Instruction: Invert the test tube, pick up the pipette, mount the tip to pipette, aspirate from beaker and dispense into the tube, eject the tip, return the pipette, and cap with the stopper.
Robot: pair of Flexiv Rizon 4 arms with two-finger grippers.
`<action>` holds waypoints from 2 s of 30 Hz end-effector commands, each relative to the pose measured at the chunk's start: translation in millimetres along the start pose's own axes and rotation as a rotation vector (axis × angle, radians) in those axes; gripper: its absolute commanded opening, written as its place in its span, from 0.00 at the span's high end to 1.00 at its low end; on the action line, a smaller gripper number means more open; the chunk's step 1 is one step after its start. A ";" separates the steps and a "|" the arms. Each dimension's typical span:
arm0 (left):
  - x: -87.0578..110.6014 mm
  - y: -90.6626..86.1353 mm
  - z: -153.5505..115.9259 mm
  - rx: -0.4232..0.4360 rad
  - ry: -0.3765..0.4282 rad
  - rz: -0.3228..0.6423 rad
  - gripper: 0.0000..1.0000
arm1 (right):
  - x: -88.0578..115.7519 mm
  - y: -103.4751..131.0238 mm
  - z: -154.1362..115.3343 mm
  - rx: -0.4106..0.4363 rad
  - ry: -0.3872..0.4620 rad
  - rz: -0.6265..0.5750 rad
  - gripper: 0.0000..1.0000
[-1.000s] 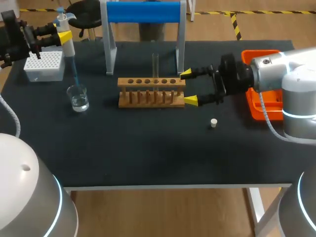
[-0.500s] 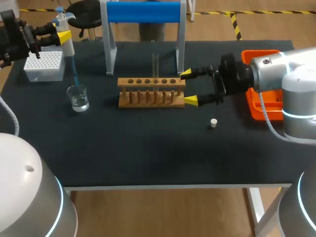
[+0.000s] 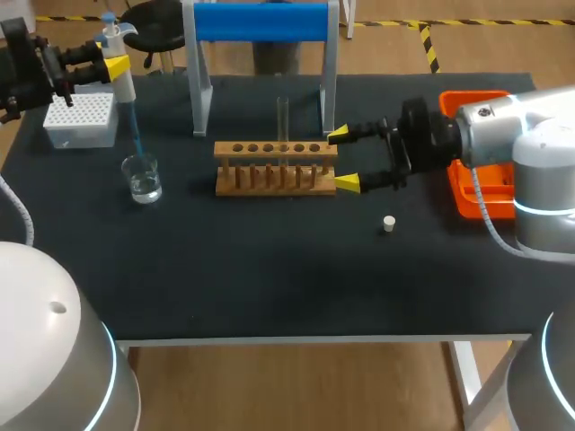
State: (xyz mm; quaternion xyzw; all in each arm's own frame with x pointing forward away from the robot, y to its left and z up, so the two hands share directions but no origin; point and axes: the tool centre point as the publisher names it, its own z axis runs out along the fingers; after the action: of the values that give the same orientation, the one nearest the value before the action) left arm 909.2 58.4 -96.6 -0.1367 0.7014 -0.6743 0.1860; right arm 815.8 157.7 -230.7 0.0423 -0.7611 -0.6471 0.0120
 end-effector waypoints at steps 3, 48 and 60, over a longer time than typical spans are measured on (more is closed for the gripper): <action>-0.3 0.4 -0.1 0.003 0.002 0.001 1.00 | 6.7 11.2 33.3 0.055 -0.027 -0.005 0.00; -0.3 0.4 -0.1 0.003 0.002 0.001 1.00 | -9.9 -26.5 218.3 0.223 -0.395 0.088 0.00; -0.3 0.4 -0.1 0.003 0.002 0.001 1.00 | -25.7 -33.9 225.0 0.238 -0.484 0.087 0.00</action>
State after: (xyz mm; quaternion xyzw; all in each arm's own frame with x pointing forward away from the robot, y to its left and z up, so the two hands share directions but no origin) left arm 909.7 58.3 -96.7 -0.1365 0.7009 -0.6749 0.1861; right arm 825.1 361.7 -293.5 -0.1182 -0.8199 -0.5498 -0.1078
